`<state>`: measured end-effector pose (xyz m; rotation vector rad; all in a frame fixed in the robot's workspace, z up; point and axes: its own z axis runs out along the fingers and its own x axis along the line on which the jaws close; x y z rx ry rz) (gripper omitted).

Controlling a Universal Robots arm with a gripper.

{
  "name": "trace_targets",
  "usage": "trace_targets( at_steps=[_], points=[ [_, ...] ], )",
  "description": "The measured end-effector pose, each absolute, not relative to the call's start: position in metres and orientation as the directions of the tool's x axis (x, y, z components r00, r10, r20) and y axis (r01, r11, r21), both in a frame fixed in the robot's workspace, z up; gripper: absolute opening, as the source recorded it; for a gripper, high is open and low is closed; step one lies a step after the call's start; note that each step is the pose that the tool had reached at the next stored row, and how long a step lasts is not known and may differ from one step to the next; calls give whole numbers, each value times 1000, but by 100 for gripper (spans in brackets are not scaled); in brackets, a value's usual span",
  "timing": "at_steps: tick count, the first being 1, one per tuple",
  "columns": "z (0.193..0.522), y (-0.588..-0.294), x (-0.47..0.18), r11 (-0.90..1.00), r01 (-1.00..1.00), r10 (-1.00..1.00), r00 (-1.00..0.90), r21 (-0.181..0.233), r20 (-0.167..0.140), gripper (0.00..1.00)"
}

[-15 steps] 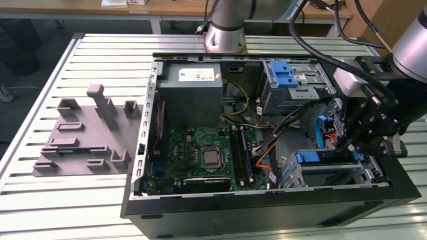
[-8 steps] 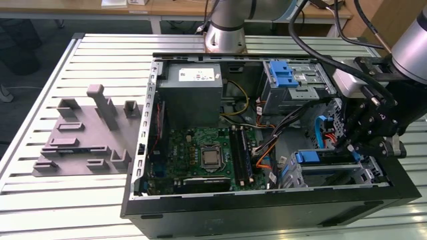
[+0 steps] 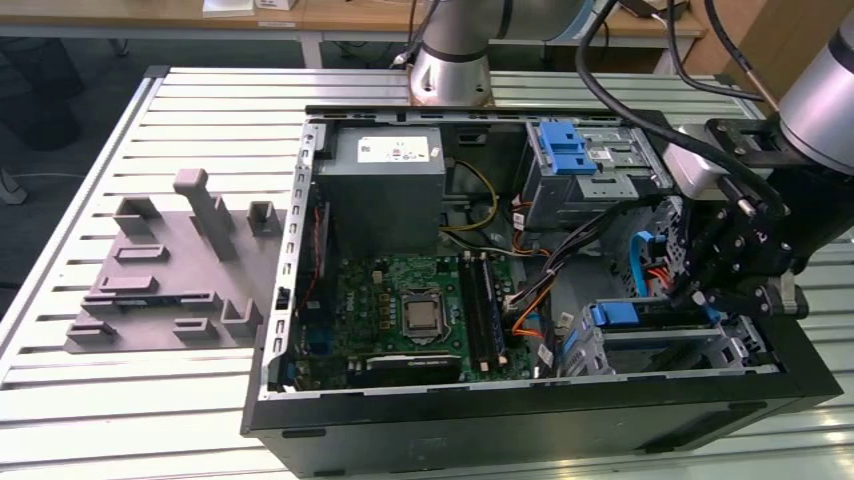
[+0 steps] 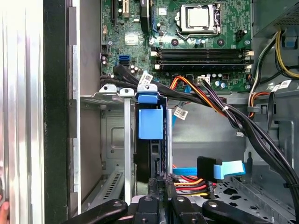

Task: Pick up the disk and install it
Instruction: 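Insert the first disk wire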

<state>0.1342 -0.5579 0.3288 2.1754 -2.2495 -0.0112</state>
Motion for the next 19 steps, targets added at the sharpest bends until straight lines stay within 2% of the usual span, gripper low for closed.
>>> trace_targets(
  at_steps=[9,10,11,19],
  points=[
    [327,-558,134,34,-999,-999,-33,14,4,17],
    [327,-558,134,33,-999,-999,-33,14,3,18],
    [328,-558,134,34,-999,-999,-34,14,3,24],
    [340,-558,134,33,-999,-999,-33,14,1,24]
  ],
)
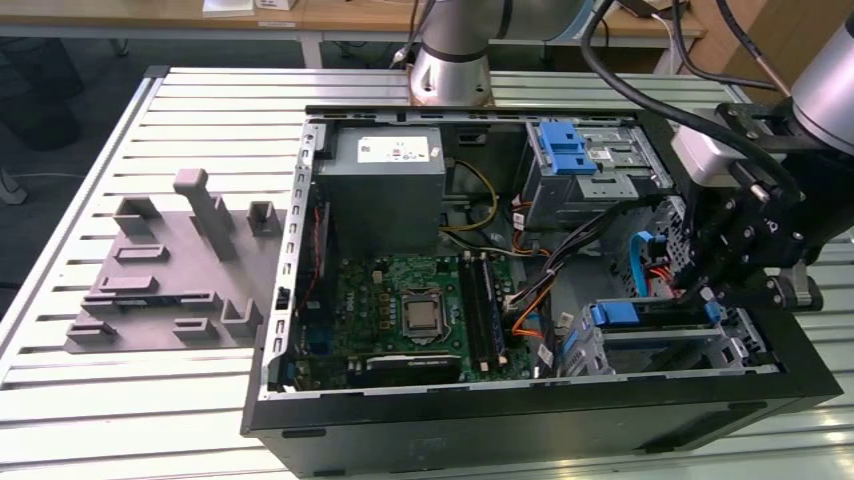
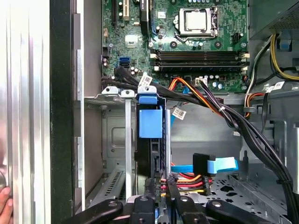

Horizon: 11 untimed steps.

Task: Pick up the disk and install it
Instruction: 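Insert the first disk wire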

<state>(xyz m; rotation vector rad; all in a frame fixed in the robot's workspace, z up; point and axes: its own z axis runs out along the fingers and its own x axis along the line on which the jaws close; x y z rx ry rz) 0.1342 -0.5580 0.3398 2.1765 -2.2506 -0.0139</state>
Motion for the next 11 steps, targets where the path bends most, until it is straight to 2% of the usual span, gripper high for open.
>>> trace_targets(
  at_steps=[3,5,11],
  points=[
    [340,-558,134,33,-999,-999,-33,14,2,23],
    [340,-558,134,34,-999,-999,-34,14,2,11],
    [340,-558,134,33,-999,-999,-33,14,2,11]
  ],
)
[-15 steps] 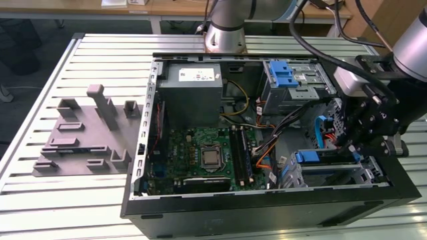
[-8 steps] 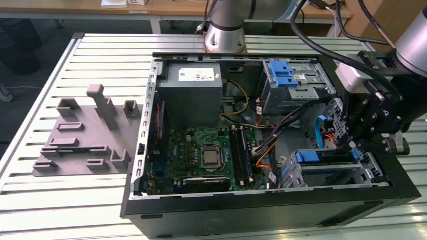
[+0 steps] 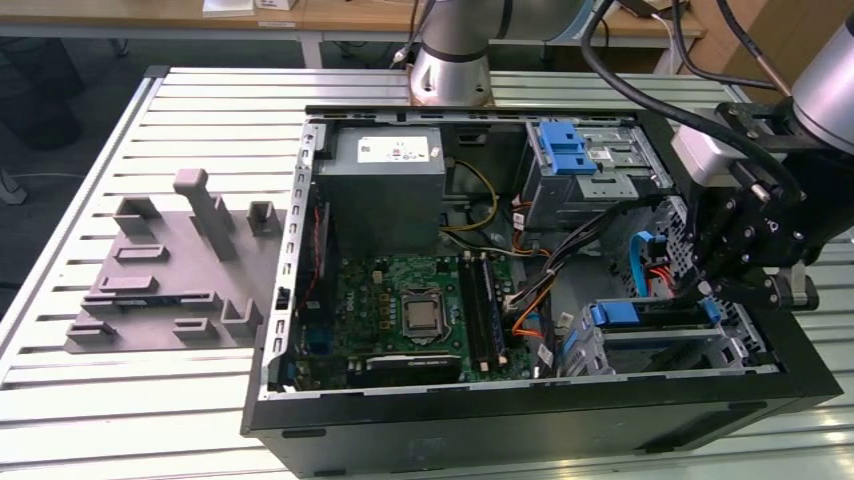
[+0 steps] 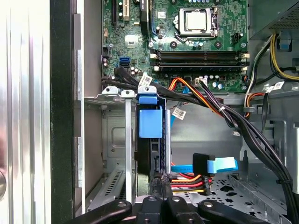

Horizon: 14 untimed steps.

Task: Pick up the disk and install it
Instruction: 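Insert the second disk wire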

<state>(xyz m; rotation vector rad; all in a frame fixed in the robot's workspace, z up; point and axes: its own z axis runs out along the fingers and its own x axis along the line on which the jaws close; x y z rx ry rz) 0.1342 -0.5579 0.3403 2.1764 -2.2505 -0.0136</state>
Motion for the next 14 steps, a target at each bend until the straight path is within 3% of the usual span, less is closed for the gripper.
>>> trace_targets(
  at_steps=[14],
  points=[
    [340,-558,129,33,-999,-999,-33,14,2,11]
  ],
)
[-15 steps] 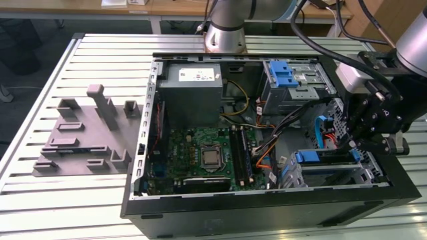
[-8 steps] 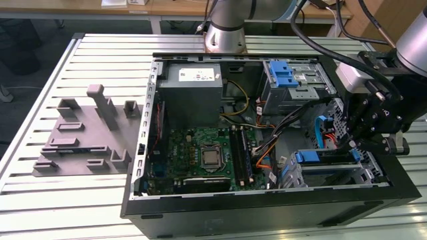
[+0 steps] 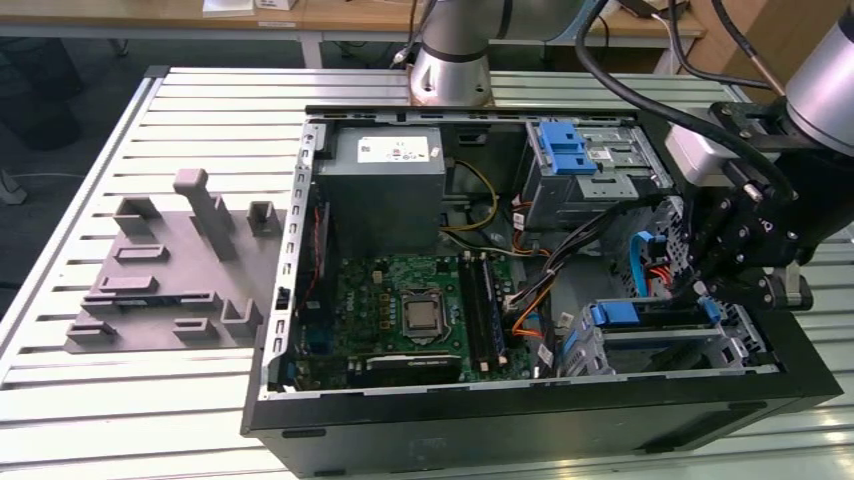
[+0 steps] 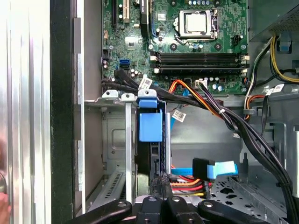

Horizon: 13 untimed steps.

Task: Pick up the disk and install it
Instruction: 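Insert the second disk wire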

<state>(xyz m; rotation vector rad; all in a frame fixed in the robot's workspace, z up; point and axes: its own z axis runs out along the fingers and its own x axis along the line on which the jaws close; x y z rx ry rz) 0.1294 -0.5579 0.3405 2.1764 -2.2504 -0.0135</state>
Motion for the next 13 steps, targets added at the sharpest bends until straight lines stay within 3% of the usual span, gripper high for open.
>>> trace_targets(
  at_steps=[13],
  points=[
    [341,-558,110,33,-999,-999,-33,6,2,11]
  ],
)
